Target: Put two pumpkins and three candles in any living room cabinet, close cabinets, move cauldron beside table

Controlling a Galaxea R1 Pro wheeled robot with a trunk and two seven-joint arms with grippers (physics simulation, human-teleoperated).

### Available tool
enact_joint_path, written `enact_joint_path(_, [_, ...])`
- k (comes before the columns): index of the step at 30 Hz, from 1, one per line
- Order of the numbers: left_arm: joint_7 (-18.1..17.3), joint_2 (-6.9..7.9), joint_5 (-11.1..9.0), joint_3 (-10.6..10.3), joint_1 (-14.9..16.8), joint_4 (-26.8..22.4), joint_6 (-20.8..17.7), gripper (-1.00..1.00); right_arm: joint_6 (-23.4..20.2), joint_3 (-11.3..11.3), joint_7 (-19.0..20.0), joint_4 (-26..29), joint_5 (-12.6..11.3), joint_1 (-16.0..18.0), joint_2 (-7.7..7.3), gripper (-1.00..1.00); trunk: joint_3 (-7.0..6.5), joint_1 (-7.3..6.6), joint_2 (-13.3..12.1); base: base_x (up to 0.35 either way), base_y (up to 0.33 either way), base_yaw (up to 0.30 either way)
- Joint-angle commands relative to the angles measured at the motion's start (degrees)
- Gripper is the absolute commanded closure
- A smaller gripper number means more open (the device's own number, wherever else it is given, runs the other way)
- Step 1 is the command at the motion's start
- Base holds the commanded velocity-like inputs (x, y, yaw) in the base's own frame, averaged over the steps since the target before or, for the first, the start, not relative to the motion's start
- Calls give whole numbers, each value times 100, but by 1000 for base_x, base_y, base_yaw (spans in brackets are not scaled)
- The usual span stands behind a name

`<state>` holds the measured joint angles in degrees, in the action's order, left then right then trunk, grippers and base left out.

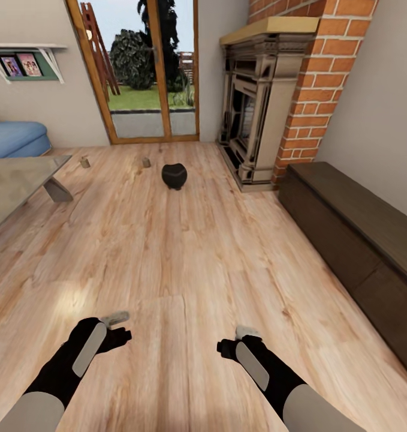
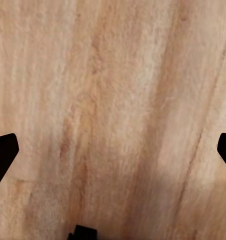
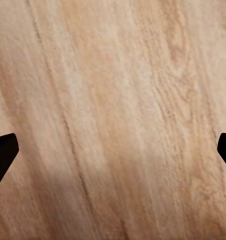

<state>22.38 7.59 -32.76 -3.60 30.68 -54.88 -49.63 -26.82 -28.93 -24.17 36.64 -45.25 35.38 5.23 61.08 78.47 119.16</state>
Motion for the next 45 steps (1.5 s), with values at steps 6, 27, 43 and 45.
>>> enact_joint_path(6, [56,12,-57,6,2,-5,-3,-100,83,-20,-53,-54,-54,4,-5,-100,29,3,2,328,0,205])
enact_joint_path(27, [47,16,-52,9,5,-5,-3,-100,274,-9,291,-218,-58,4,-4,-100,33,3,2,331,80,11])
enact_joint_path(43, [49,15,-30,1,0,-5,-3,-100,290,-8,325,-297,-74,4,-13,-100,49,3,2,332,146,-41])
enact_joint_path(45, [53,15,-34,0,3,-5,-3,-100,291,-8,325,-297,-72,4,-7,-100,49,3,2,332,147,-2])
